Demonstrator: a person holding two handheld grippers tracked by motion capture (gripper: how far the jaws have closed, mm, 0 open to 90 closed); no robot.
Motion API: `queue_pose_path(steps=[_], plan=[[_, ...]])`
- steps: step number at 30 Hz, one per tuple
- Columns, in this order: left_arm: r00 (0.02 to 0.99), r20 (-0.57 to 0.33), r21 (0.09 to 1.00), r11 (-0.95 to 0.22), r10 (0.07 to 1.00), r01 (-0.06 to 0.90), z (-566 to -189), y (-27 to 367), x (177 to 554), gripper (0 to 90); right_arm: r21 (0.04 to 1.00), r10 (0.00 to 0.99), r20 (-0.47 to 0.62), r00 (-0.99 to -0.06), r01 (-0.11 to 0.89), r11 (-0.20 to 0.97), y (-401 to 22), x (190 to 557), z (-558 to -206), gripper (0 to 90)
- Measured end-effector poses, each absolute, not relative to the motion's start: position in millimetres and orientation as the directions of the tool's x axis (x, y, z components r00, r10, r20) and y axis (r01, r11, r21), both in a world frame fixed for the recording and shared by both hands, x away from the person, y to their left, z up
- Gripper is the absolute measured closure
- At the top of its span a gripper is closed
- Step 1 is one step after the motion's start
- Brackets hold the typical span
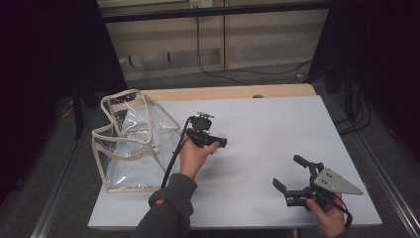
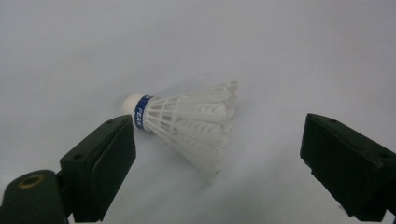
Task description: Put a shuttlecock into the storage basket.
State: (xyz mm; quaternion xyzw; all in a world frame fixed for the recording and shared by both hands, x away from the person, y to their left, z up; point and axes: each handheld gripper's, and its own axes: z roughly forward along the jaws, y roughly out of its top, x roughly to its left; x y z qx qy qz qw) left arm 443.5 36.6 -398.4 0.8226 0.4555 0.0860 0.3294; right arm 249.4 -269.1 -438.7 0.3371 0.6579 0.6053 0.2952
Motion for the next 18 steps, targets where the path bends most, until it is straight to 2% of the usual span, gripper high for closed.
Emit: queue_pose_path(steps=[18], plan=[[0.559, -0.13, 0.631, -0.366, 0.819, 0.684, -405.3, 33.6, 446.0, 11.8, 0.995, 0.801, 0.019, -0.599, 0.086, 0.041, -269.5, 249.4, -438.6, 0.4]])
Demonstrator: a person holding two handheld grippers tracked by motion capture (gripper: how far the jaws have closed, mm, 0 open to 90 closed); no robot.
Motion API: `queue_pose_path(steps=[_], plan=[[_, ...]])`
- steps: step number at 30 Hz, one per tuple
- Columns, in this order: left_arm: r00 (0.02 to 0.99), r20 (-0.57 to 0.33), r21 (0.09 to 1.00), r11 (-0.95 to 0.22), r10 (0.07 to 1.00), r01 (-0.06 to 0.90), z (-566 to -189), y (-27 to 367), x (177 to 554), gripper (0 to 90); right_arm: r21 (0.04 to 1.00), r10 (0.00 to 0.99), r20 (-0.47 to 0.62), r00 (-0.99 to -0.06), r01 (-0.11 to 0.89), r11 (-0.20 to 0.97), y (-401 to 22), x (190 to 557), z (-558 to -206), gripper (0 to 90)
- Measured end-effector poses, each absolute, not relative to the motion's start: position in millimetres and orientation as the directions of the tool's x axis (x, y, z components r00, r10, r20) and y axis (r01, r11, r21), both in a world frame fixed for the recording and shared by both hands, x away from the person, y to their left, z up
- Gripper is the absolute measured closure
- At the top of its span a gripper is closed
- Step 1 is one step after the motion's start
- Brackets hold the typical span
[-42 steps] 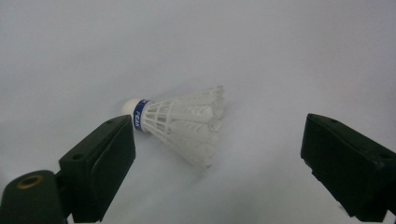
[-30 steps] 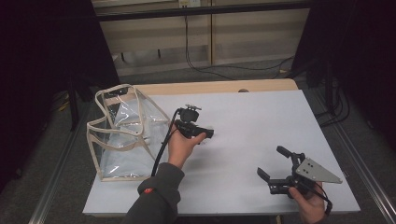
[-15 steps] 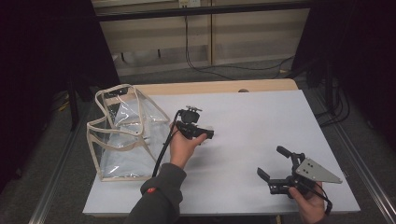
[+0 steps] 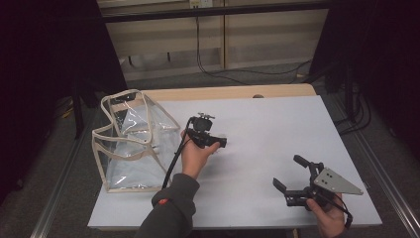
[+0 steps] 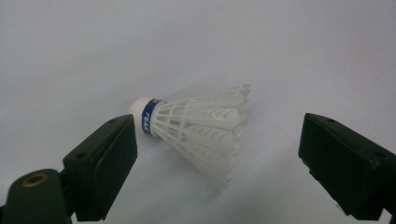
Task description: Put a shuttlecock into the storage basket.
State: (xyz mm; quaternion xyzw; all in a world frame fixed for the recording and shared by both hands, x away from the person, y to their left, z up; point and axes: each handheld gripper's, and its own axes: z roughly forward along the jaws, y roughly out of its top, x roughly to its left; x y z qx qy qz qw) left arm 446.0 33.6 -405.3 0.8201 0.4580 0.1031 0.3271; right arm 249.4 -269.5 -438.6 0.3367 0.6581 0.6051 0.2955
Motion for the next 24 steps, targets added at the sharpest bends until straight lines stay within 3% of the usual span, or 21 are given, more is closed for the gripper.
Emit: queue_pose_path(steps=[24], plan=[[0.549, -0.087, 0.632, -0.38, 0.832, 0.676, -417.6, 32.9, 449.0, 18.3, 0.996, 0.801, 0.017, -0.599, 0.084, 0.041, -269.6, 249.2, -438.2, 0.4]])
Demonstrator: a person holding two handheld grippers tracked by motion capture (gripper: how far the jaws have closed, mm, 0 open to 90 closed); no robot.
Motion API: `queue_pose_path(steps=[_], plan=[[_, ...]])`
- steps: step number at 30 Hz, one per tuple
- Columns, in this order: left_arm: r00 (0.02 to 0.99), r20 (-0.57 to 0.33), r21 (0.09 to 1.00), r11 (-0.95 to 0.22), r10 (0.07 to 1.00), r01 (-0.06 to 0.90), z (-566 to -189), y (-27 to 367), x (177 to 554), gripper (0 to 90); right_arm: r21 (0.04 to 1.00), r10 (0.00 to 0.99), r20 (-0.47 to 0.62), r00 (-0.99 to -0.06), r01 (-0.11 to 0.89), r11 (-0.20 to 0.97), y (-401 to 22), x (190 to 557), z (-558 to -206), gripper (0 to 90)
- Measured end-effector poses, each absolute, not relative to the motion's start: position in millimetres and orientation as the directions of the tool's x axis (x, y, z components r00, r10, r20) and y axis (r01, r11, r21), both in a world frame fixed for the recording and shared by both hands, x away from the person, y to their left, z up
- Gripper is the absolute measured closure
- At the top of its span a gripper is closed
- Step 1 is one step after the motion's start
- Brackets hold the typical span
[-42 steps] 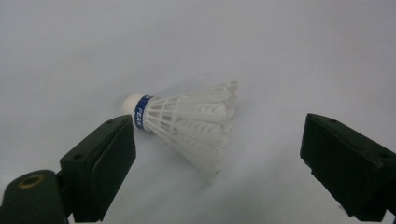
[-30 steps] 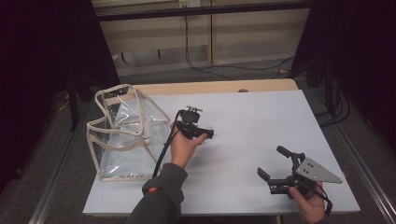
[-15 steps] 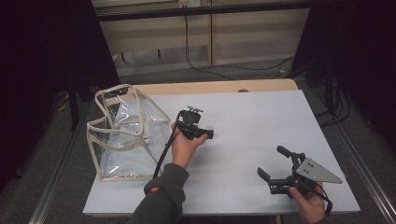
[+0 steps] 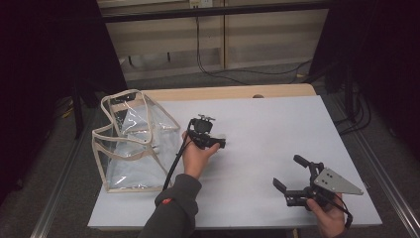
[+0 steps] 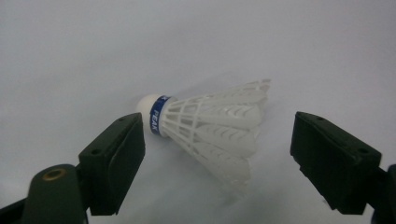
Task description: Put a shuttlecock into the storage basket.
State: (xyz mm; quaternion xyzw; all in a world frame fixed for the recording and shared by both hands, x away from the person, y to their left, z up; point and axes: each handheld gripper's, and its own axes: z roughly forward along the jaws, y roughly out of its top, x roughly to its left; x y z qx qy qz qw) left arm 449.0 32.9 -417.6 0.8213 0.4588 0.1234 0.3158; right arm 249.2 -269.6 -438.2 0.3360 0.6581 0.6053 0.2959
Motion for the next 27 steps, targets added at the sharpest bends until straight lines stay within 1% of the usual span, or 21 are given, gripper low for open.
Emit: queue_pose_path(steps=[14, 19, 27], plan=[[0.548, -0.051, 0.631, -0.399, 0.835, 0.665, -426.6, 31.0, 451.9, 23.2, 0.996, 0.801, 0.017, -0.598, 0.084, 0.042, -269.6, 249.3, -438.2, 0.4], [0.538, -0.053, 0.631, -0.39, 0.841, 0.671, -432.2, 30.8, 454.4, 24.5, 0.995, 0.801, 0.017, -0.599, 0.085, 0.042, -269.9, 249.0, -437.8, 0.4], [0.533, -0.039, 0.636, -0.391, 0.845, 0.665, -438.3, 30.5, 456.9, 30.4, 0.995, 0.801, 0.018, -0.598, 0.086, 0.042, -270.4, 249.1, -437.9, 0.4]])
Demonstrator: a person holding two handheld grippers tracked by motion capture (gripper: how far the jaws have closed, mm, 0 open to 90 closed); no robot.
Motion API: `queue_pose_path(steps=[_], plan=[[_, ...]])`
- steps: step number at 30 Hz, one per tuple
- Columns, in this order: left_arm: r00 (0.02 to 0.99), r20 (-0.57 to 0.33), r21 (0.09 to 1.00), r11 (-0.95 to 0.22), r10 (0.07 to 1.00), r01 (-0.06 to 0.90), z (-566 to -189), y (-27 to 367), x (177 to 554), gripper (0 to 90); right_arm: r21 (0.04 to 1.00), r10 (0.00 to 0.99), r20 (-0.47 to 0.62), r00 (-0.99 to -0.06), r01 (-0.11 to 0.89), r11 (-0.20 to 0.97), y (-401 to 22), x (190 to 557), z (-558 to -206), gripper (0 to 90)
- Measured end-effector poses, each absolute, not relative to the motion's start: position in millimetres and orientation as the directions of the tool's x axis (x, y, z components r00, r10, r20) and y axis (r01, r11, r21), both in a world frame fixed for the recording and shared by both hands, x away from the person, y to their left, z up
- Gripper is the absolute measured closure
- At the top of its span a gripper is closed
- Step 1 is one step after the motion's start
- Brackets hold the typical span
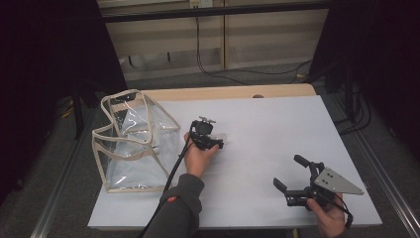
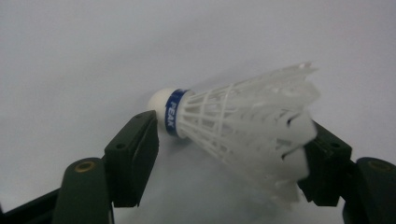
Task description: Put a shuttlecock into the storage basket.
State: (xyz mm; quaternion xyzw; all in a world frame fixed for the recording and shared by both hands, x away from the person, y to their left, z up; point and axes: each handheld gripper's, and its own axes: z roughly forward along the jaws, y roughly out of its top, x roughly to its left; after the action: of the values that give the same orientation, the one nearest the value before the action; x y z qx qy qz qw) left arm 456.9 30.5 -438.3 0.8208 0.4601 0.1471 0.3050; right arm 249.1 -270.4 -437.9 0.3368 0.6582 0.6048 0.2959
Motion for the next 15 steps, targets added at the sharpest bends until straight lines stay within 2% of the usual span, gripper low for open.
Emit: queue_pose_path(steps=[7, 15], plan=[[0.53, -0.02, 0.64, -0.397, 0.848, 0.658, -439.7, 31.3, 458.7, 36.0, 0.995, 0.801, 0.018, -0.598, 0.086, 0.041, -270.3, 249.2, -437.9, 0.4], [0.524, -0.004, 0.663, -0.39, 0.852, 0.639, -437.7, 33.8, 460.3, 53.7, 0.996, 0.801, 0.018, -0.599, 0.084, 0.041, -270.4, 249.4, -438.1, 0.4]])
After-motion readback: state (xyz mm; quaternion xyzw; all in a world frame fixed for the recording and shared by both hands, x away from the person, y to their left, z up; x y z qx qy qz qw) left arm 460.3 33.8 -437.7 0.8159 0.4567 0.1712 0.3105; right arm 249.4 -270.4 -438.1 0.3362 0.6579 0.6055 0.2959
